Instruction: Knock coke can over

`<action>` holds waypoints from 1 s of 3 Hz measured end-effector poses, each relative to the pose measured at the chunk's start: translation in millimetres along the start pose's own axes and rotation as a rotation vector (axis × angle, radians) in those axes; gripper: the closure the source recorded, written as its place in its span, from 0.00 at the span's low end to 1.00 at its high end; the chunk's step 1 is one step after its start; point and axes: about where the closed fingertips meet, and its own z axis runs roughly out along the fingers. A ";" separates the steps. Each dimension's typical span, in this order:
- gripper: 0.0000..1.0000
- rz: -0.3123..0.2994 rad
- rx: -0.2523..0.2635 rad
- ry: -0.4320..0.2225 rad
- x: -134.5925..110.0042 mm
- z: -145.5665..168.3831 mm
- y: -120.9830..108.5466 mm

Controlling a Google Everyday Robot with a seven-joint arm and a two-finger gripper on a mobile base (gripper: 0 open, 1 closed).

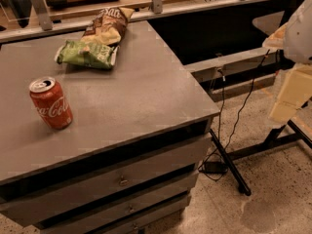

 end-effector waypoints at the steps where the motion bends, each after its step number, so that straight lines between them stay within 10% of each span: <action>1: 0.00 0.001 -0.001 -0.008 -1.0 0.0 -0.2; 3: 0.00 0.010 -0.031 -0.329 -48.2 8.7 -12.8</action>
Offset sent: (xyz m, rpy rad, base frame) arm 0.0152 0.0362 0.0094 0.3383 -0.0144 0.0581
